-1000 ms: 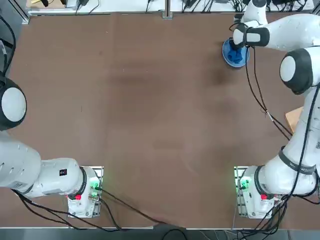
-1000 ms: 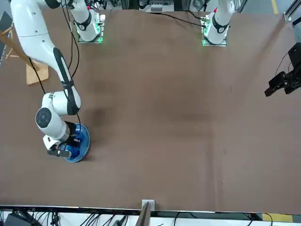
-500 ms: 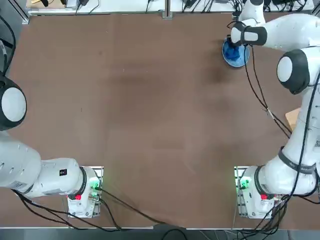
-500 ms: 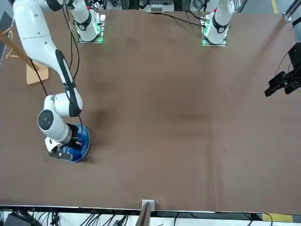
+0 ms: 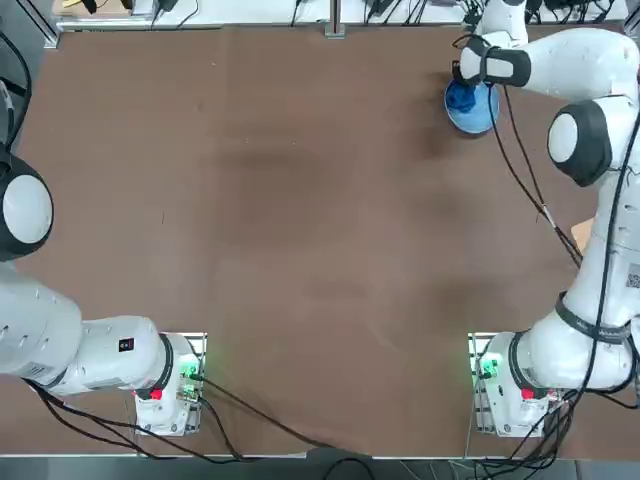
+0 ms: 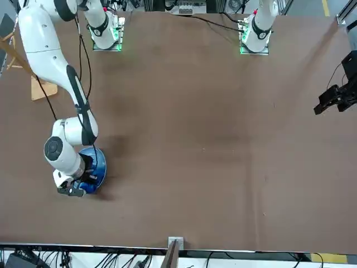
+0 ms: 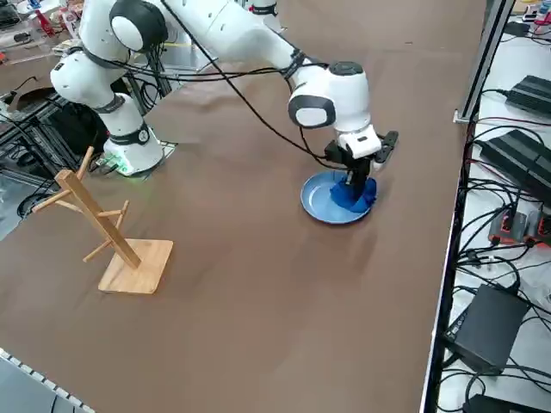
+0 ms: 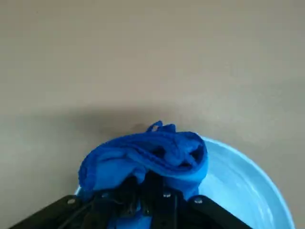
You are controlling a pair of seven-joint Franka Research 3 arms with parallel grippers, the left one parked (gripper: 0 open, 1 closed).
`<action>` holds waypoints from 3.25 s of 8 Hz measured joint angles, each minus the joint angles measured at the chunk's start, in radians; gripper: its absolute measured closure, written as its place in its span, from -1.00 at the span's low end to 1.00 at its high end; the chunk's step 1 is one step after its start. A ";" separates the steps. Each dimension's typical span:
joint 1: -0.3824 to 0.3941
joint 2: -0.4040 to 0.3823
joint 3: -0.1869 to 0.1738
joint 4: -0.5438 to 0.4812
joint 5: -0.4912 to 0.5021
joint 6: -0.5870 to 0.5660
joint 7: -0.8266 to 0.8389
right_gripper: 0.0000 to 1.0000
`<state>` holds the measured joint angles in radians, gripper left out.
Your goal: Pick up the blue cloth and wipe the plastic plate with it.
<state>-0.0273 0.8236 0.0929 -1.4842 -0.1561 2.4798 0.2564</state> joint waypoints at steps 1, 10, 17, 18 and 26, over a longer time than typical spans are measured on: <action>-0.028 0.004 0.014 0.003 0.001 0.002 -0.020 0.88; -0.064 -0.099 0.040 -0.164 -0.002 -0.015 -0.047 0.88; -0.014 -0.065 0.036 -0.088 -0.001 -0.074 0.027 0.88; -0.024 -0.042 0.036 -0.049 -0.001 -0.074 0.008 0.88; -0.140 -0.062 0.067 -0.076 0.000 -0.133 -0.119 0.88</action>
<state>-0.1675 0.7616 0.1596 -1.5606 -0.1562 2.3468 0.1376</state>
